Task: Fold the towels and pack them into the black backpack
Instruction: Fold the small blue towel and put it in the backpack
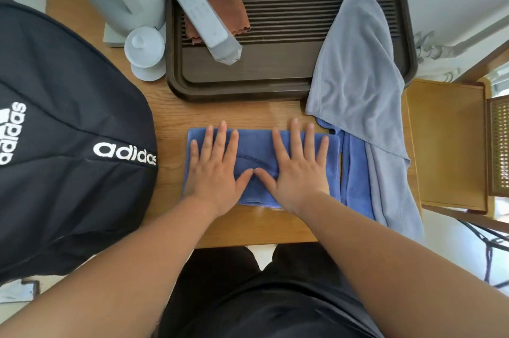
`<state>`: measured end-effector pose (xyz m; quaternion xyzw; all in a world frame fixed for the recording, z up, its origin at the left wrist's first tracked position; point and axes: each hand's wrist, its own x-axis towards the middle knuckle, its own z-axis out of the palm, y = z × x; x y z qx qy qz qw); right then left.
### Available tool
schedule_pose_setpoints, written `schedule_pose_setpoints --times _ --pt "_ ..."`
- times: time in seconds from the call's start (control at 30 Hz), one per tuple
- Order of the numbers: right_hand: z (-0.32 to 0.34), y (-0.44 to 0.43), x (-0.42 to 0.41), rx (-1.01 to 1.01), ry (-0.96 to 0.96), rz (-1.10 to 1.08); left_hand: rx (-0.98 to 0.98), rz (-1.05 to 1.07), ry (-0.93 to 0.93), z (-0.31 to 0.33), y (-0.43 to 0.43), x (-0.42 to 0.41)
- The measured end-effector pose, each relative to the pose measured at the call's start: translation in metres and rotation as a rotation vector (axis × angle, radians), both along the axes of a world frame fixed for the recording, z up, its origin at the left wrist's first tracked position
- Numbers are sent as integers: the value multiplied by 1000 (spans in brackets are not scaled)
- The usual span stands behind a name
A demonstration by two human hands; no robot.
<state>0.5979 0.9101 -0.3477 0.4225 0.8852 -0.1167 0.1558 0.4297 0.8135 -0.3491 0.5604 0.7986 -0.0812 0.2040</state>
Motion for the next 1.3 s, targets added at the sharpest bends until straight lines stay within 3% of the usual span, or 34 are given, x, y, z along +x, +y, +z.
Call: schedule_pose_setpoints --times 0.37,0.6,0.7,0.87,0.97,1.17,1.3 --pt "-14 7 16 50 -2 24 24 -50 36 -19 -7 -9" --pt "-2 0 7 87 4 92 79 0 -76 8 -7 -15" --pt "3 -12 -13 70 37 155 117 175 -66 20 -12 -13" --pt "-10 -19 -22 21 11 77 -19 492 -81 28 -15 -5" --pt "-13 -18 -20 20 15 93 62 606 -104 31 -9 -5" --pt "-13 -17 -21 12 23 95 207 1147 -466 28 9 -19" --pt "-13 -17 -20 1 19 107 180 1243 -594 30 12 -20"
